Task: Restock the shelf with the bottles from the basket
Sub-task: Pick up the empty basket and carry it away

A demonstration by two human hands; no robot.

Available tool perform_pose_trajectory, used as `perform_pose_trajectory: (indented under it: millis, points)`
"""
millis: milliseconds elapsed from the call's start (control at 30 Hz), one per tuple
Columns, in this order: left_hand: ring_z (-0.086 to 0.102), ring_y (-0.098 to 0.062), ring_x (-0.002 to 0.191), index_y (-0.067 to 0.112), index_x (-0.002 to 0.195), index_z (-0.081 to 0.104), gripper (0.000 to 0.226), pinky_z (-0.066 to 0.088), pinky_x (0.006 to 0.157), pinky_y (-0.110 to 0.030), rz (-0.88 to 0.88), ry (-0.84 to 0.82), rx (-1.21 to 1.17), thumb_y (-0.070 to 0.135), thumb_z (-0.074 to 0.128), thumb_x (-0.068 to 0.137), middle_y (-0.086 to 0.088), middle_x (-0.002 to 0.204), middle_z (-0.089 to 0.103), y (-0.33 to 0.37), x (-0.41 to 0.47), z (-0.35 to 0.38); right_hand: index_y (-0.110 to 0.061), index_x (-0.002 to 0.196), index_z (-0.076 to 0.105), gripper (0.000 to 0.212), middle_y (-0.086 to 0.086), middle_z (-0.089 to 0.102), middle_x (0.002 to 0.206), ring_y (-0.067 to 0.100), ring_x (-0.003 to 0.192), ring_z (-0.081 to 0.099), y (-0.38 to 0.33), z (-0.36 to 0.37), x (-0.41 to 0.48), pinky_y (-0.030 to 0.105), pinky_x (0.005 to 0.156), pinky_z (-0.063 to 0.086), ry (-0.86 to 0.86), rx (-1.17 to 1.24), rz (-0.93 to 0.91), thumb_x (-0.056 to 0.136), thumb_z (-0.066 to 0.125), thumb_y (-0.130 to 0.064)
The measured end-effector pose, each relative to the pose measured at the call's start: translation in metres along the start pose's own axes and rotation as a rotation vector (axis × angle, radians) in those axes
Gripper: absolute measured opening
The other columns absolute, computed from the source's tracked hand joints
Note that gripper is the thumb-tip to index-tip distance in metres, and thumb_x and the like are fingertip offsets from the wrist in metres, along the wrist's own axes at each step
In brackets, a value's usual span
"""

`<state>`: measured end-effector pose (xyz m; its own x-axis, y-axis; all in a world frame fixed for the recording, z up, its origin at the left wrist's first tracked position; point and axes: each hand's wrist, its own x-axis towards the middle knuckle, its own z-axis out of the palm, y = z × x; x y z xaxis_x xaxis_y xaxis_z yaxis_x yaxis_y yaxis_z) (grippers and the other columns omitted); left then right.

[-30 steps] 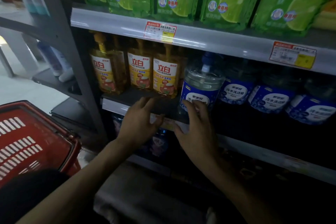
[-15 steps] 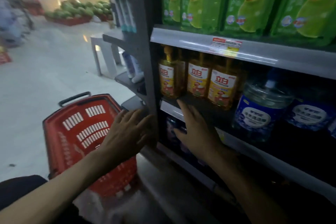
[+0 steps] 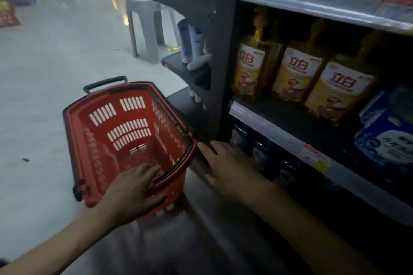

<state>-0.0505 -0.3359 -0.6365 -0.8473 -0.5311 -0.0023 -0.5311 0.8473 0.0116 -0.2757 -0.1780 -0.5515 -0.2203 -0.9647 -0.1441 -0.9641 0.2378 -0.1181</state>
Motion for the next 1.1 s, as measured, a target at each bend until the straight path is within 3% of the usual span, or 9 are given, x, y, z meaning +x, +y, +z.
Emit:
perform_pose_trajectory:
  millis: [200,367,433,533,600,667,800,933,1100]
  points:
    - [0.069,-0.029,0.102,0.024,0.121,0.056,0.043,0.053,0.076,-0.035,-0.093,-0.213,0.084,0.051,0.051,0.088,-0.002,0.114,0.071,0.003,0.004,-0.008,-0.028,0.121,0.059,0.04,0.0,0.064,0.116,0.023,0.103,0.064,-0.005,0.028,0.024,0.032,0.074,0.048,-0.195,0.109,0.111,0.092,0.057,-0.054]
    - [0.07,-0.029,0.101,0.016,0.106,0.067,0.033,0.053,0.08,-0.035,-0.124,-0.275,0.109,0.044,0.06,0.09,-0.005,0.109,0.074,0.024,0.017,-0.014,-0.028,0.114,0.067,0.068,-0.006,0.067,0.101,0.013,0.087,0.065,-0.011,0.052,0.034,0.031,0.078,0.053,-0.284,0.554,0.296,0.081,0.044,-0.082]
    - [0.071,-0.027,0.097,0.021,0.109,0.068,0.043,0.055,0.078,-0.035,-0.111,-0.324,-0.064,0.056,0.068,0.084,-0.002,0.106,0.075,0.032,0.025,-0.017,-0.028,0.111,0.06,0.06,-0.002,0.063,0.089,0.014,0.068,0.06,-0.017,0.059,0.039,0.029,0.062,0.05,-0.287,0.873,0.445,0.083,0.048,-0.08]
    - [0.071,-0.013,0.089,0.027,0.118,0.071,0.039,0.056,0.079,-0.029,-0.053,-0.524,-0.668,0.054,0.074,0.089,0.006,0.109,0.077,0.036,0.034,-0.037,-0.026,0.121,0.05,0.033,0.001,0.064,0.088,0.019,0.067,0.064,-0.009,0.056,0.039,0.024,0.048,0.052,-0.219,1.099,0.66,0.098,0.057,-0.048]
    - [0.075,-0.011,0.084,0.023,0.116,0.075,0.025,0.061,0.082,-0.027,-0.097,-0.489,-0.923,0.039,0.072,0.097,0.002,0.103,0.079,0.031,0.041,-0.047,-0.017,0.135,0.04,0.052,0.005,0.063,0.096,0.024,0.076,0.066,0.006,0.058,0.038,0.031,0.053,0.058,-0.157,1.092,0.751,0.094,0.069,-0.028]
    - [0.074,-0.009,0.085,0.023,0.118,0.074,0.025,0.06,0.084,-0.031,-0.175,-0.267,-0.772,0.039,0.066,0.1,0.004,0.101,0.078,0.01,0.048,-0.046,-0.008,0.145,0.03,0.073,0.016,0.061,0.117,0.034,0.09,0.067,0.019,0.063,0.038,0.046,0.072,0.061,-0.068,1.045,0.8,0.086,0.072,-0.008]
    - [0.063,-0.03,0.113,0.026,0.147,0.047,0.059,0.052,0.097,-0.043,-0.42,-0.032,0.005,0.049,0.061,0.095,-0.01,0.127,0.065,-0.064,0.055,-0.033,-0.011,0.16,0.012,0.093,0.025,0.039,0.153,0.043,0.13,0.05,0.03,0.063,0.036,0.052,0.103,0.048,0.066,1.12,0.872,0.086,0.066,0.006]
    - [0.048,-0.046,0.126,0.013,0.152,0.035,0.076,0.047,0.099,-0.055,-0.714,0.013,0.052,0.032,0.069,0.087,-0.025,0.136,0.052,-0.128,0.051,-0.018,-0.016,0.162,0.006,0.099,0.022,0.033,0.159,0.036,0.137,0.046,0.036,0.054,0.032,0.037,0.1,0.041,0.056,1.148,0.836,0.088,0.064,0.01]
    - [0.05,-0.045,0.12,0.004,0.14,0.045,0.076,0.043,0.096,-0.05,-0.839,-0.067,0.164,0.049,0.07,0.083,-0.023,0.124,0.067,-0.158,0.045,-0.006,-0.017,0.163,0.007,0.099,0.018,0.037,0.158,0.032,0.139,0.044,0.038,0.053,0.042,0.035,0.104,0.037,0.026,1.088,0.782,0.087,0.067,0.006]
